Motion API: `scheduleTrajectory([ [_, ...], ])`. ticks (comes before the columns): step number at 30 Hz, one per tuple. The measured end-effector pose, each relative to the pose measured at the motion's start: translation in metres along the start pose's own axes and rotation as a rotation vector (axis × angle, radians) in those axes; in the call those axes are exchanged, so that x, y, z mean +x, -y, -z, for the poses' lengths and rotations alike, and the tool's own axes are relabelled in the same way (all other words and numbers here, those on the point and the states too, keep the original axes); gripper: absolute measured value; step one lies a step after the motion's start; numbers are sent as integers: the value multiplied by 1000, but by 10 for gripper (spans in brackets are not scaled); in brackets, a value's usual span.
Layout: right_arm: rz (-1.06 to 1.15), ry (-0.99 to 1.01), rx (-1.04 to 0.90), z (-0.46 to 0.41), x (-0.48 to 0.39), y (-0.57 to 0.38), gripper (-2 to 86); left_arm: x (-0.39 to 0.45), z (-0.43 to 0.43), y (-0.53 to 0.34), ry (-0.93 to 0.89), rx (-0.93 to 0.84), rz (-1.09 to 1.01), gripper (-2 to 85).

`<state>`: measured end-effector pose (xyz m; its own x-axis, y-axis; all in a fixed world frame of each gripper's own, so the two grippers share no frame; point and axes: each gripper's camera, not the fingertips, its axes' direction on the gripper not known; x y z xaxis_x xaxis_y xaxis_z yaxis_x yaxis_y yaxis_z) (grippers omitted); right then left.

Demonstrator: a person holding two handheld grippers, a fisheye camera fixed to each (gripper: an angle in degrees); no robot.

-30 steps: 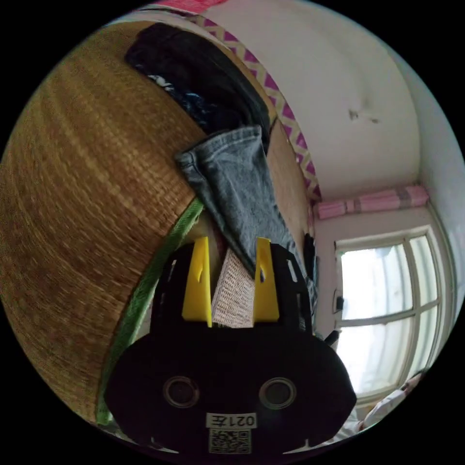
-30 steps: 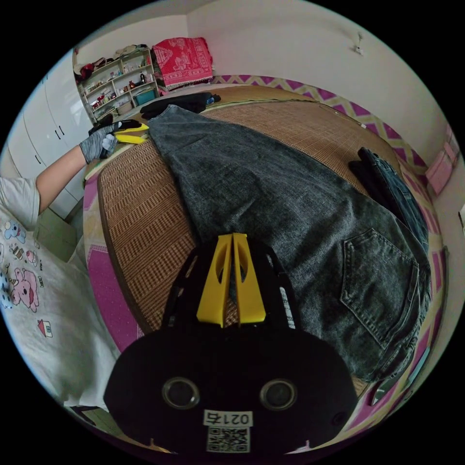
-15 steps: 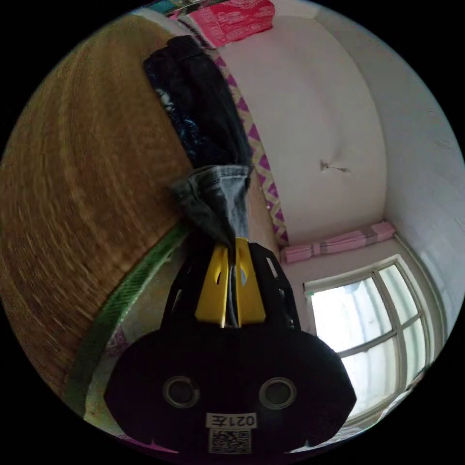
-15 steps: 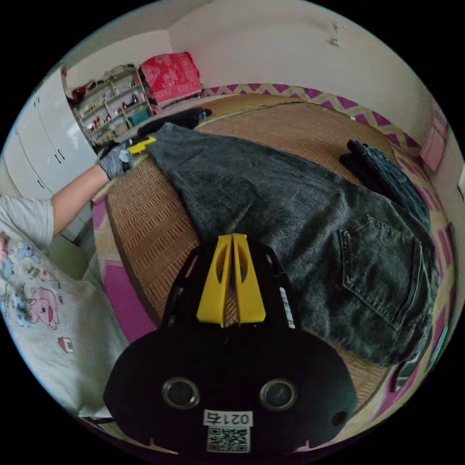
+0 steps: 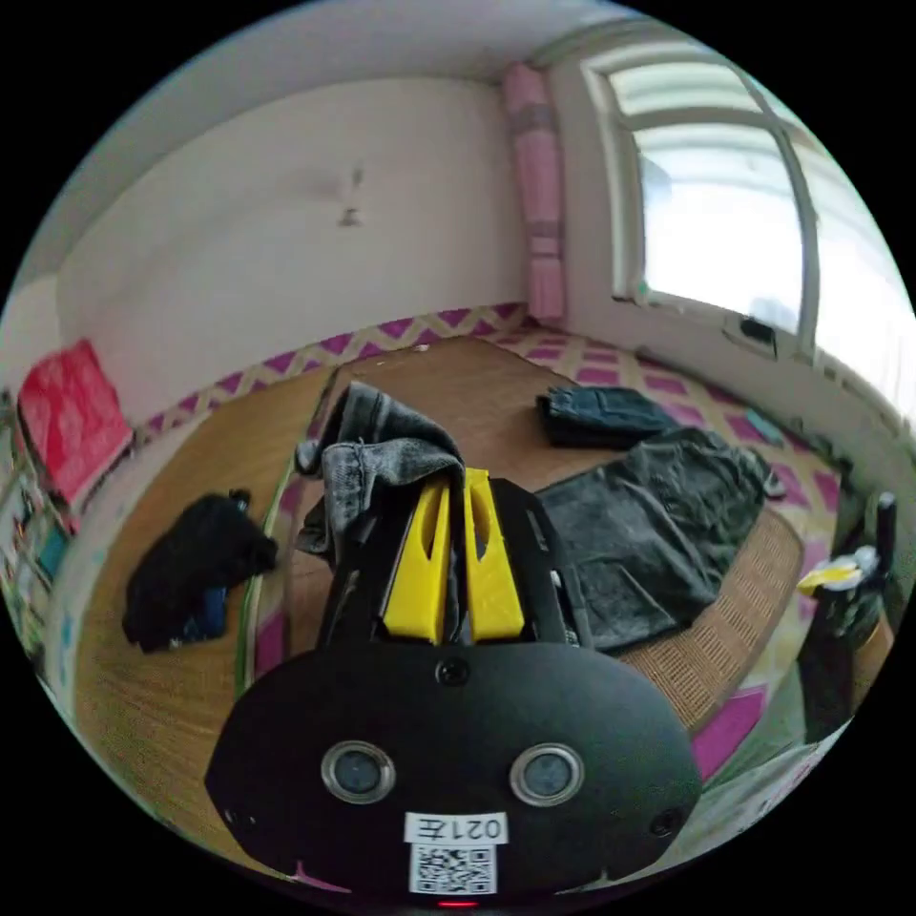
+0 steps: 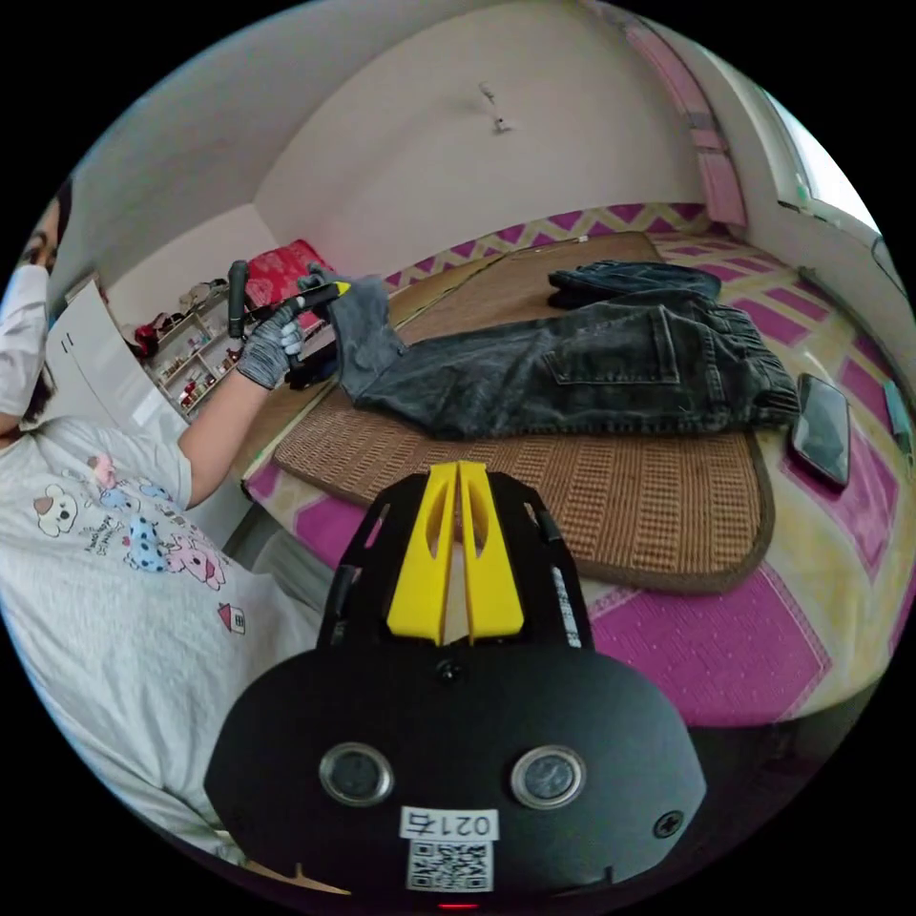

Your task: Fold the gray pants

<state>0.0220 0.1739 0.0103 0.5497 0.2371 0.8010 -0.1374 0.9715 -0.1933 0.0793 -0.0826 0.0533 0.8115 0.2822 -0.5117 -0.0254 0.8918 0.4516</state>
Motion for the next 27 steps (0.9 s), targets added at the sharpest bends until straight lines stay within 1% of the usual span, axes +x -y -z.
scheduleTrajectory([
  [1,-9,0,6,6,4,-9,-7,27,-10,-1,7,-18,-49,-9],
  [3,-31,5,15,12,12,-20,-7,130,-62,-19,21,-129,-233,-9],
  [4,-46,11,16,14,18,-27,-7,155,-79,-27,30,-176,-285,-9],
  [6,-67,23,17,16,25,-38,-7,237,-140,-71,90,-349,-453,-9],
  [7,-77,30,15,17,29,-44,-7,251,-147,-81,101,-347,-471,-9],
  [9,-82,36,15,20,34,-52,-7,292,-155,-104,183,-310,-501,-9],
  [13,-92,44,17,23,45,-69,-7,328,-160,-121,198,-272,-482,-9],
  [16,-103,57,28,25,55,-75,-7,370,-178,-154,229,-300,-608,-7],
  [18,-109,57,35,27,60,-76,-7,398,-183,-177,330,-249,-696,-7],
  [20,-108,49,46,32,63,-76,-7,406,-184,-181,372,-242,-683,-8],
  [23,-105,48,56,38,66,-79,-7,408,-189,-187,369,-261,-632,-9],
  [27,-110,50,49,36,71,-83,-7,436,-197,-212,354,-269,-694,-9],
])
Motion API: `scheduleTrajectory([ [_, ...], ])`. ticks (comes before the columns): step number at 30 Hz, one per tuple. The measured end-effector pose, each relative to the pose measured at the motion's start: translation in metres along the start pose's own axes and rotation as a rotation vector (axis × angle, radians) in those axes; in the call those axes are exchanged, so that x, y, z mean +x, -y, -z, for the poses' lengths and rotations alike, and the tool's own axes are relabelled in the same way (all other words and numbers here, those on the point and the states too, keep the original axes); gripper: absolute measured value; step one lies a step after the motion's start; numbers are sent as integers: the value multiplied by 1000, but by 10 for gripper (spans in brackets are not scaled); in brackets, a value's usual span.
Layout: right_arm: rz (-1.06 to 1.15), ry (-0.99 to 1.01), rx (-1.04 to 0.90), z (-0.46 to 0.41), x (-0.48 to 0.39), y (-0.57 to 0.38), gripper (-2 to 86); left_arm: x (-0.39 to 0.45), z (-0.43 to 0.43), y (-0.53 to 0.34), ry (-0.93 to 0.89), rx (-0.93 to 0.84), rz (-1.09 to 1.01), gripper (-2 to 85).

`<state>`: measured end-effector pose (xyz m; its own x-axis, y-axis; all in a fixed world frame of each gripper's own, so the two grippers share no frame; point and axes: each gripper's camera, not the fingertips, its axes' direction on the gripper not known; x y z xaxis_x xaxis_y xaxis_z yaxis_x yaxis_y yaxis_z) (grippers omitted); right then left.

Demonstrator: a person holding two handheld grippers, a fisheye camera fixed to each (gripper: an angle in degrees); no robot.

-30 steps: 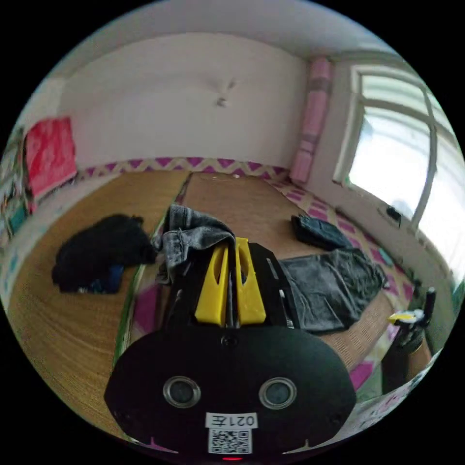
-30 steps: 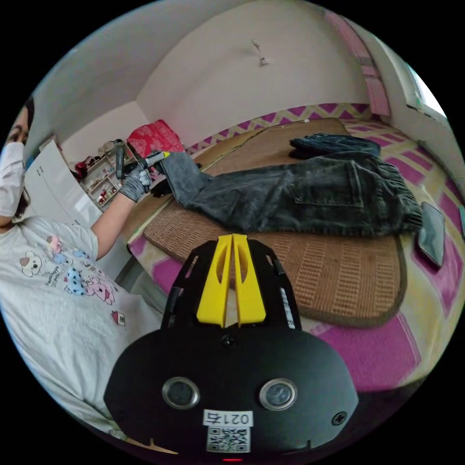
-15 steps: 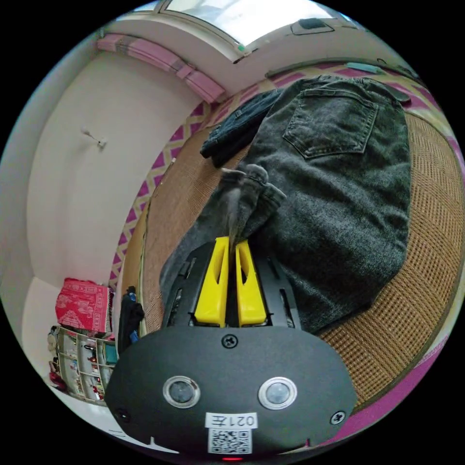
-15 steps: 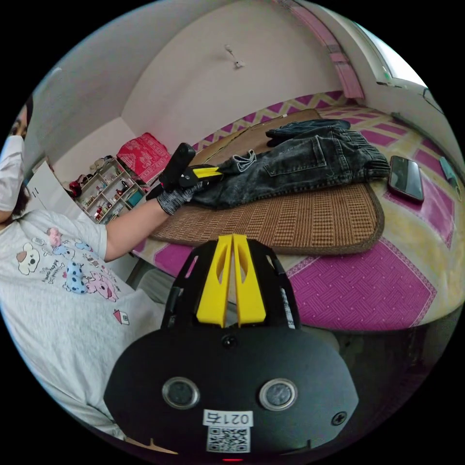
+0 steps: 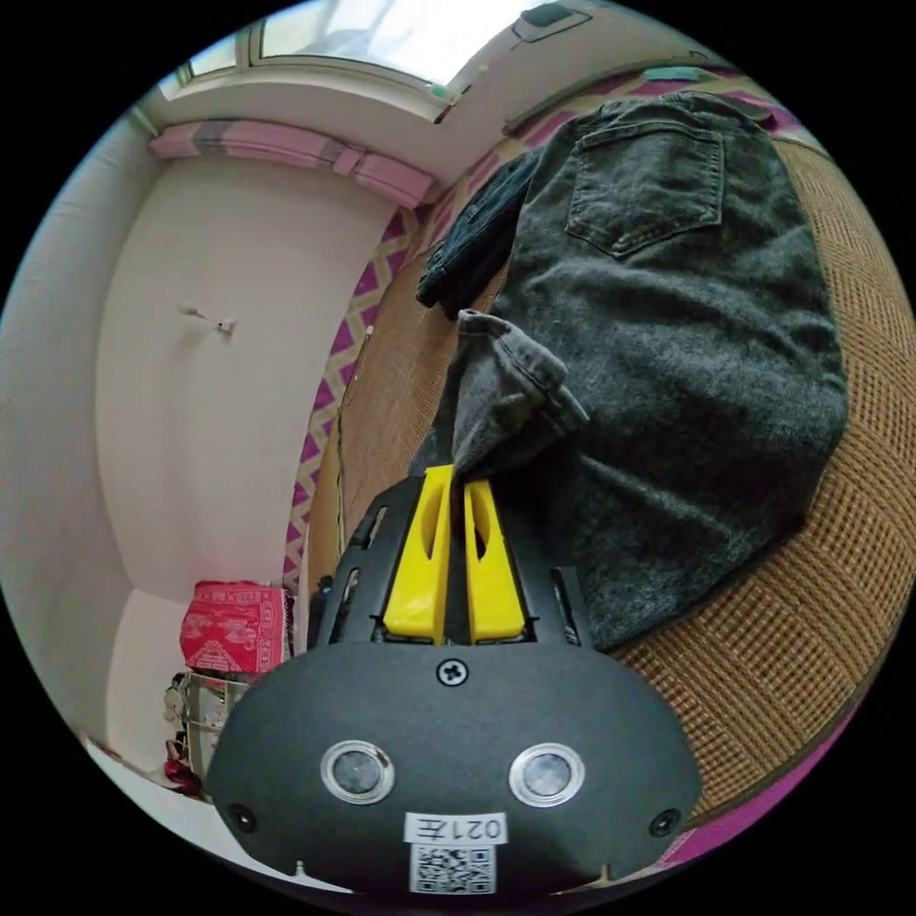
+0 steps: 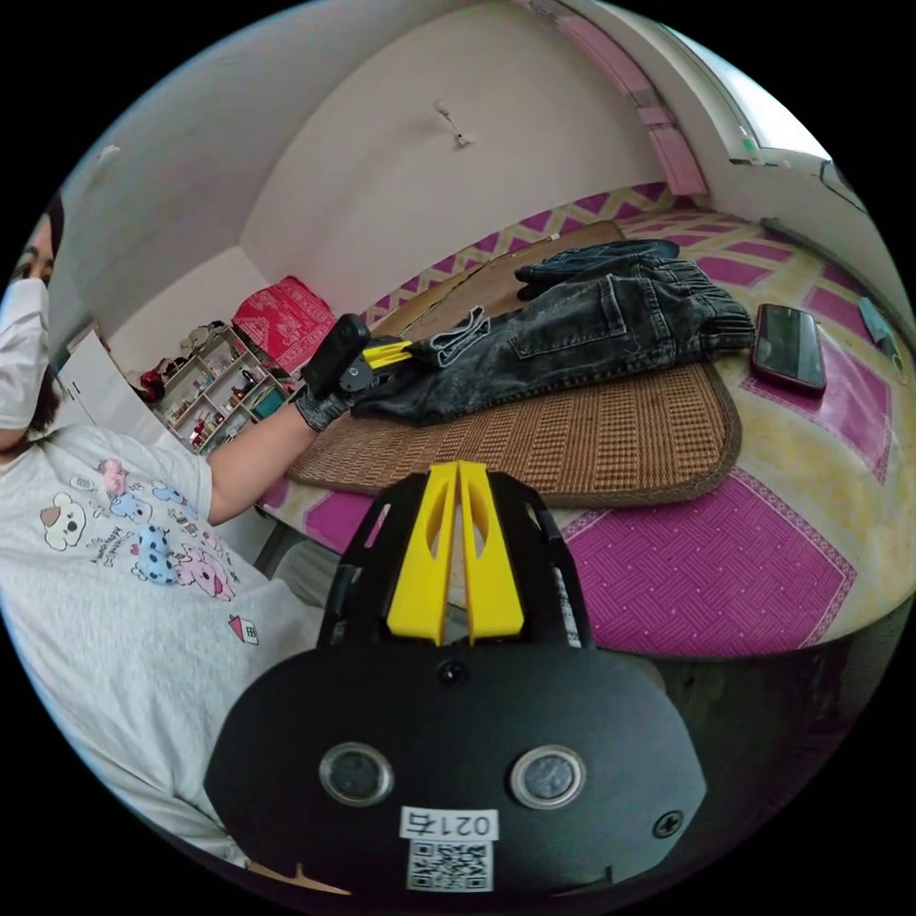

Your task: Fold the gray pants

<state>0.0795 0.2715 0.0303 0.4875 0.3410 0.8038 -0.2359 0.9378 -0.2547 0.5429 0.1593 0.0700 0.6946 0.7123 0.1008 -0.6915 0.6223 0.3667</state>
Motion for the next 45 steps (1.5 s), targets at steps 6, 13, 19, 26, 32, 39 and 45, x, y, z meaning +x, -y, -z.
scheduleTrajectory([
  [6,-30,-26,11,0,12,4,-7,51,2,10,-31,10,-6,-6],
  [13,-9,-79,11,11,15,21,-7,27,8,-10,-122,90,213,-1],
  [19,1,-81,23,10,11,33,-7,2,-2,-33,-372,132,464,-1],
  [26,-30,-115,-1,0,11,40,6,51,12,-30,41,100,-37,0],
  [32,-391,-99,157,10,74,61,109,-23,39,-74,-1,281,267,-1],
  [39,-728,-39,279,-8,126,89,136,-134,29,-137,-458,285,563,-9],
  [45,-957,107,422,-35,148,104,102,-193,14,-192,-580,234,664,-10],
])
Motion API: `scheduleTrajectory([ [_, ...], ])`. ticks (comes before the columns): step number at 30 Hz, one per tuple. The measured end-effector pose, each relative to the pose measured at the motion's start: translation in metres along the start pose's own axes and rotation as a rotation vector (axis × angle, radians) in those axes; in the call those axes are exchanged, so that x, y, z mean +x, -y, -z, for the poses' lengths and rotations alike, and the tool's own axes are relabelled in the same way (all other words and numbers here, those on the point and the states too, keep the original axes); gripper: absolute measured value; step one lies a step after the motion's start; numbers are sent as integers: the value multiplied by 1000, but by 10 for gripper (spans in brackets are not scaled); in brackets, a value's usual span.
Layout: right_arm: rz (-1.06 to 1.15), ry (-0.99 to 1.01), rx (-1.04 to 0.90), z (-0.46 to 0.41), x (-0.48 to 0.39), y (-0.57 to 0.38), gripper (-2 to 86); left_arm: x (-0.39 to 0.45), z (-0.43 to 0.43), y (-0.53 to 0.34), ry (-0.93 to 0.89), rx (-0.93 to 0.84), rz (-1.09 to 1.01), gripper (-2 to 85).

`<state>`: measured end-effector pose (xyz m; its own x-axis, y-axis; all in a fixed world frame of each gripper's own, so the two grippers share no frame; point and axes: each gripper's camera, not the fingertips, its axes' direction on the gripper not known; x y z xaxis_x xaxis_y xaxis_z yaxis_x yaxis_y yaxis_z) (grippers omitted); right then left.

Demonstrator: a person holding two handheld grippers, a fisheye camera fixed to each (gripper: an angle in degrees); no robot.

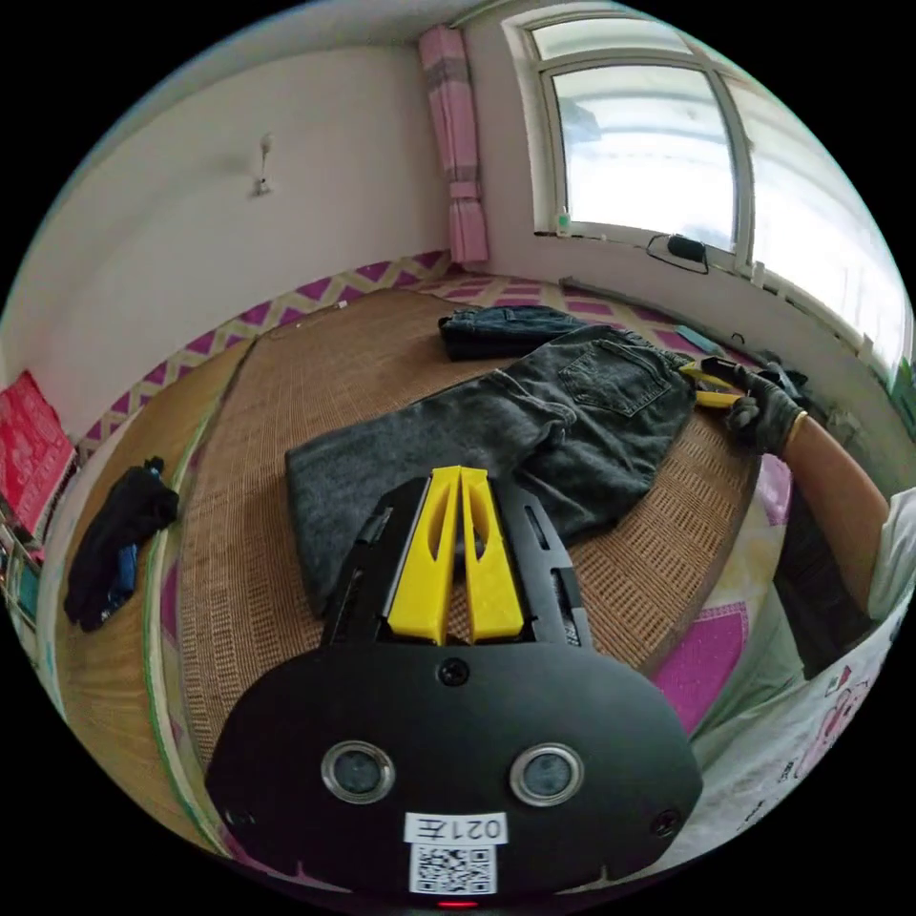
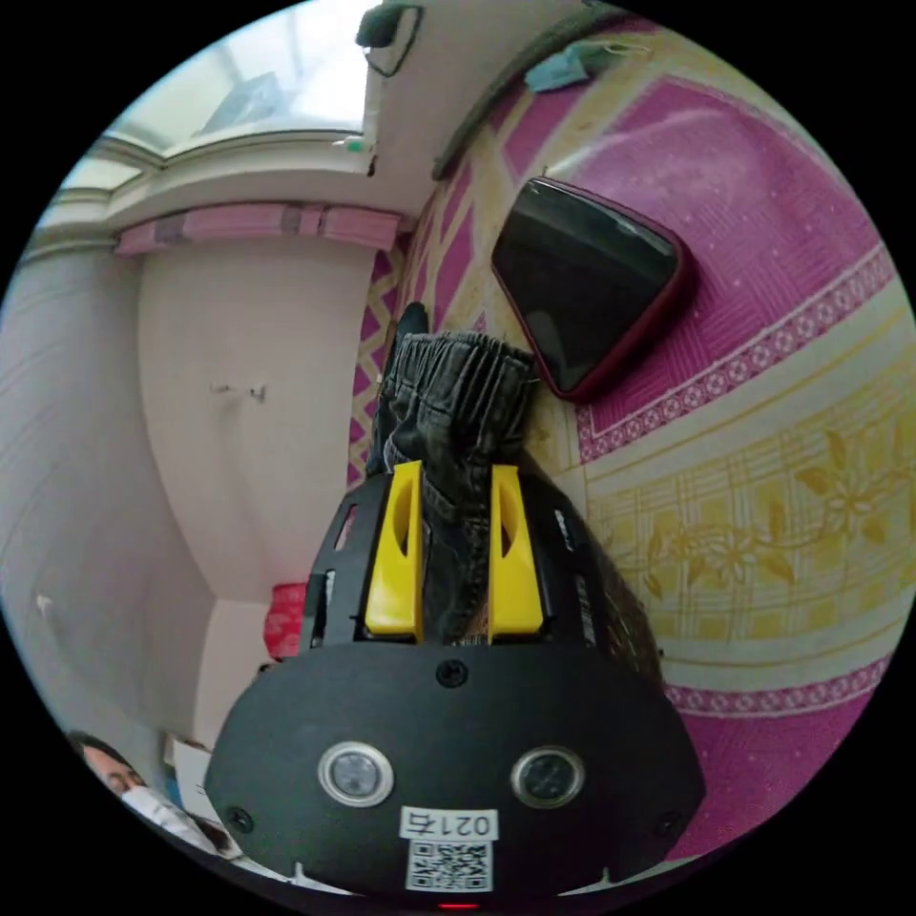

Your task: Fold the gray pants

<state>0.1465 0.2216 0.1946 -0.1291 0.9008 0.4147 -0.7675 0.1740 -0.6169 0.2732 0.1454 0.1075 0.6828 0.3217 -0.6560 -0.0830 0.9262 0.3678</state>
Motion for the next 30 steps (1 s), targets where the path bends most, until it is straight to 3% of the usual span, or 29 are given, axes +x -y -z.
scheduleTrajectory([
  [6,-3,-4,2,-23,-40,-15,64,-74,36,-4,-57,-34,130,-10],
  [12,642,-185,28,-52,-255,-115,58,-137,75,-7,-92,-69,207,-10],
  [14,960,-315,-15,-100,-346,-197,58,-154,86,-8,-78,-70,227,-10],
  [17,1307,-435,-66,-173,-415,-318,58,-181,104,-11,-99,-63,279,-10],
  [23,1742,-531,-284,-334,-409,-532,54,-229,130,-12,-109,-63,365,-10],
  [26,1778,-630,-481,-400,-362,-577,53,-247,140,-10,-102,-81,373,-10],
  [30,1740,-591,-341,-388,-381,-585,53,-269,156,-2,-88,-94,364,-10],
])
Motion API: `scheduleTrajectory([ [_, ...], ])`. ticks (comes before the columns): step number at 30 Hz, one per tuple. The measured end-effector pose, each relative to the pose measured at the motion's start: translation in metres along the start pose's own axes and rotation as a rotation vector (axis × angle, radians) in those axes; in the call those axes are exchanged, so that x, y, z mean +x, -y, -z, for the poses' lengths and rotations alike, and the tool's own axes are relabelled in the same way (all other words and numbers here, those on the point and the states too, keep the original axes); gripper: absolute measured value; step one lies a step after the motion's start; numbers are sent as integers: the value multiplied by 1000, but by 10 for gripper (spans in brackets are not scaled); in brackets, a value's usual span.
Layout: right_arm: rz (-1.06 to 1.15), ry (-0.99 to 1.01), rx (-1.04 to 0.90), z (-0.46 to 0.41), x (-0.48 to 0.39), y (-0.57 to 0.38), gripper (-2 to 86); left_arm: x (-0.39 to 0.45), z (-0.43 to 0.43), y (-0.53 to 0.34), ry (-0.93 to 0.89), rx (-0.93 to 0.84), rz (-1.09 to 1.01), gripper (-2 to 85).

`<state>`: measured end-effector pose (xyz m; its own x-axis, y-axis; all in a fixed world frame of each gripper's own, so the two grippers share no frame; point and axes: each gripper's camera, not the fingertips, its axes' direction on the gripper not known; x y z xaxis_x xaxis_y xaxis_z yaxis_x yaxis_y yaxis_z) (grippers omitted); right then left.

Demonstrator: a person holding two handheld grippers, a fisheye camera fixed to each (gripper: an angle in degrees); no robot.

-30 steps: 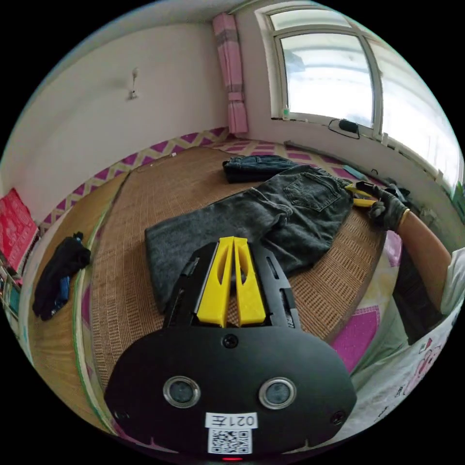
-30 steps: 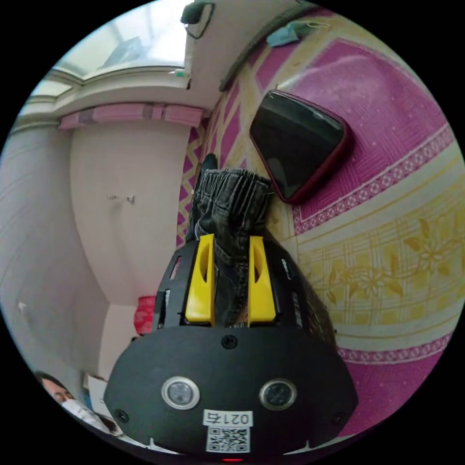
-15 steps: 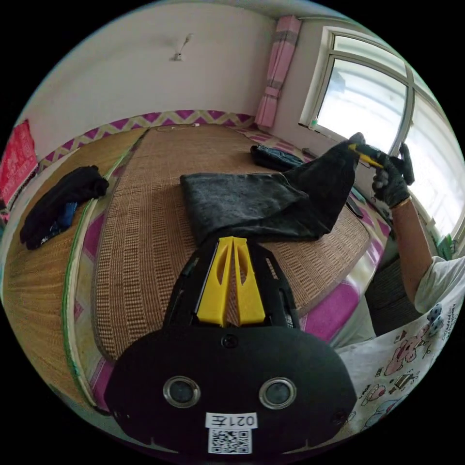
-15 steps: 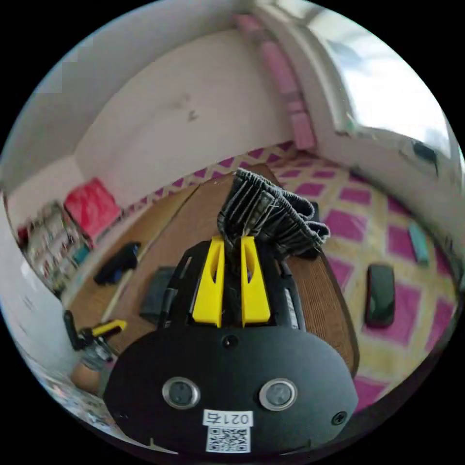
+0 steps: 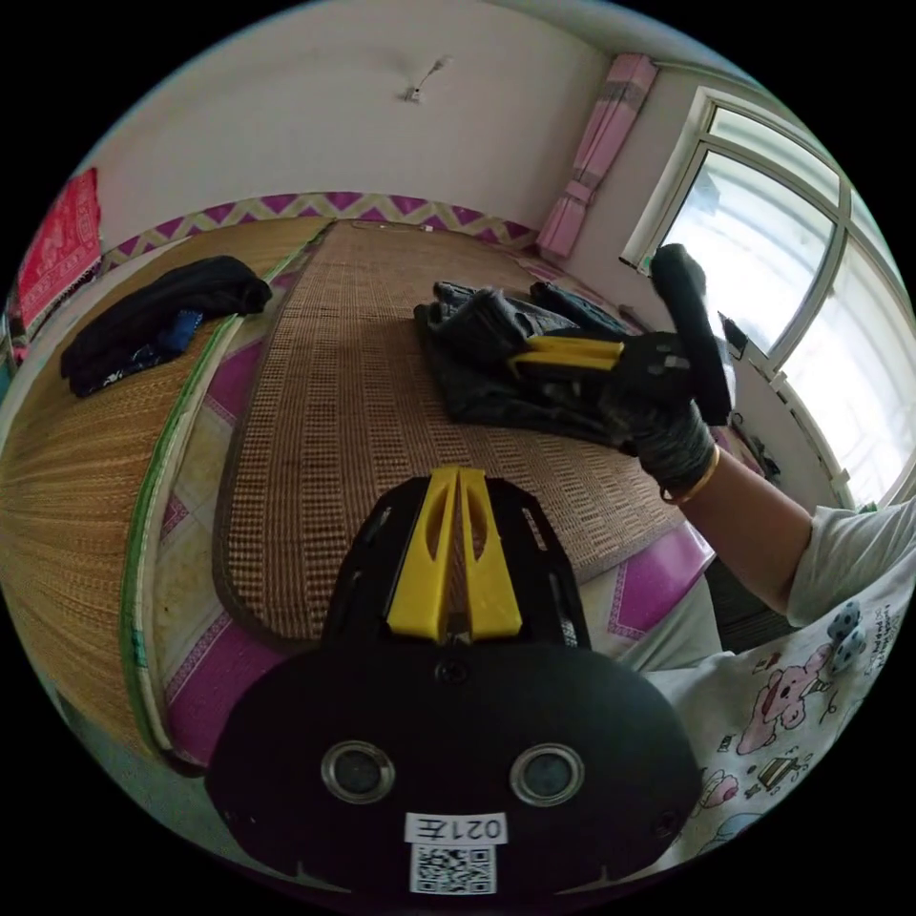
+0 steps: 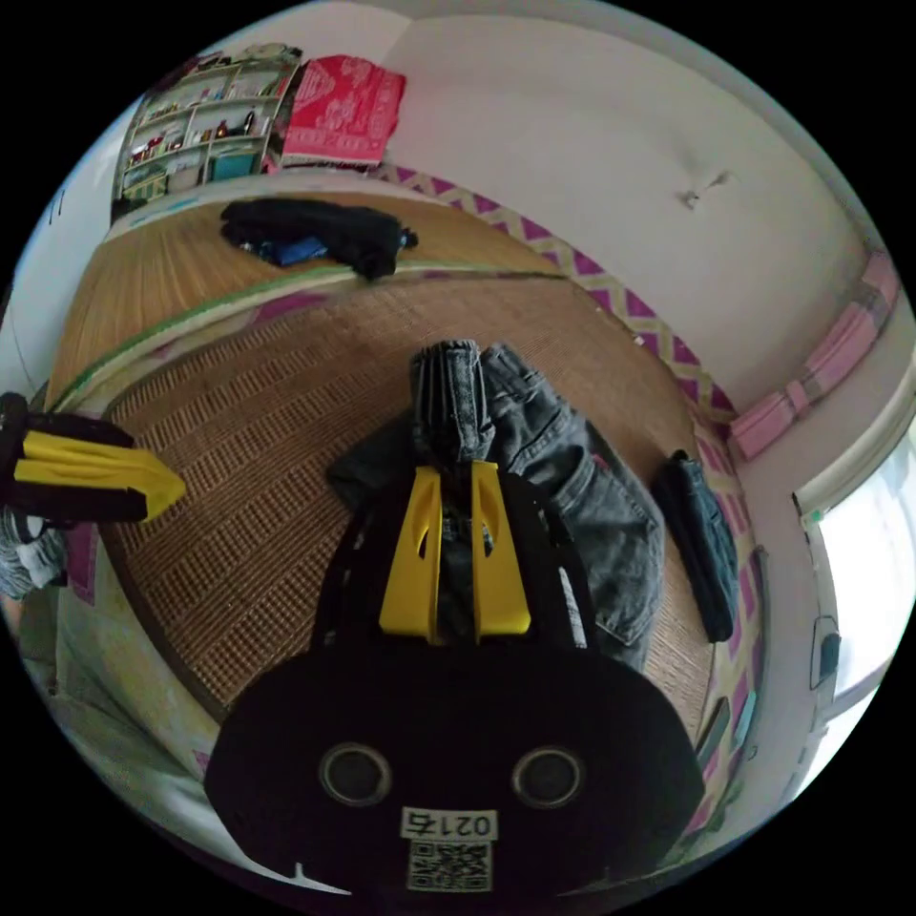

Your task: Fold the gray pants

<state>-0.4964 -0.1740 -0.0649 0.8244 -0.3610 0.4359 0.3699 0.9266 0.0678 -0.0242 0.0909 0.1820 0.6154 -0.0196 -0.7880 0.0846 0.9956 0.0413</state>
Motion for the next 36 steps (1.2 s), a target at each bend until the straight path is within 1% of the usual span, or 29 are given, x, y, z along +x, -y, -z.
scheduleTrajectory([
  [1,0,-20,31,7,-3,5,53,-2,2,3,1,-2,2,-10],
  [3,40,-61,36,3,-17,10,54,-10,6,18,-14,11,14,-9],
  [5,139,-74,-59,-31,-45,10,55,-13,9,35,-36,34,21,-10],
  [6,143,-76,-62,-37,-49,7,56,-14,13,47,-54,62,23,-10],
  [7,145,-115,-15,-36,-54,2,56,-15,15,54,-65,77,25,-10],
  [8,159,-111,-14,-32,-54,1,56,-15,19,68,-94,109,20,-10],
  [9,162,-87,-15,-29,-52,0,56,-14,23,83,-139,138,11,-10],
  [11,200,106,14,0,-32,-9,50,-13,28,107,-205,165,-8,-10],
  [12,181,158,23,8,-22,-12,49,-10,29,125,-235,174,-30,-10],
  [13,113,238,39,21,6,-21,48,-8,29,133,-244,173,-42,-10],
  [14,25,262,44,29,36,-32,49,-3,28,151,-253,172,-69,-10],
  [16,-107,224,41,29,80,-52,46,4,21,177,-249,162,-115,-10],
  [17,-178,175,15,21,103,-68,35,7,10,195,-226,135,-133,-10],
  [18,-204,152,-11,14,113,-76,26,6,-6,210,-182,88,-132,-10],
  [19,-237,124,-97,-6,127,-92,12,3,-16,217,-152,55,-125,-10],
  [20,-251,132,-199,-31,135,-109,2,-7,-38,226,-86,-18,-93,-10],
  [21,-258,154,-220,-40,138,-118,0,-20,-62,229,-33,-94,-69,-10],
  [22,-298,195,-141,-44,147,-136,-4,-26,-72,228,-34,-121,-79,-10],
  [23,-320,240,-155,-44,160,-143,-5,-39,-72,224,-101,-47,-69,-10],
  [24,-318,260,-174,-45,166,-145,-6,-49,-71,228,-150,-53,-16,-10],
  [25,-339,301,-179,-41,182,-151,-6,-51,-70,231,-158,-60,-4,-10],
  [28,-443,370,-74,-17,227,-183,-6,-50,-50,241,-163,-15,5,-10],
  [29,-472,392,-71,-16,241,-195,-6,-49,-39,242,-253,46,-19,-10],
  [30,-477,400,-84,-19,246,-200,-5,-45,-36,242,-360,59,-61,-10],
  [31,-479,387,-140,-32,252,-209,-5,-43,-38,243,-387,33,-88,-10],
  [32,-467,377,-203,-50,253,-219,-6,-37,-47,244,-350,-47,-126,-10],
  [33,-468,379,-209,-55,255,-223,-6,-36,-54,246,-306,-93,-148,-10],
  [34,-486,383,-193,-57,263,-232,-6,-38,-54,247,-314,-92,-143,-10],
  [36,-463,404,-269,-63,275,-236,-6,-52,-54,257,-369,-114,-90,-9],
])
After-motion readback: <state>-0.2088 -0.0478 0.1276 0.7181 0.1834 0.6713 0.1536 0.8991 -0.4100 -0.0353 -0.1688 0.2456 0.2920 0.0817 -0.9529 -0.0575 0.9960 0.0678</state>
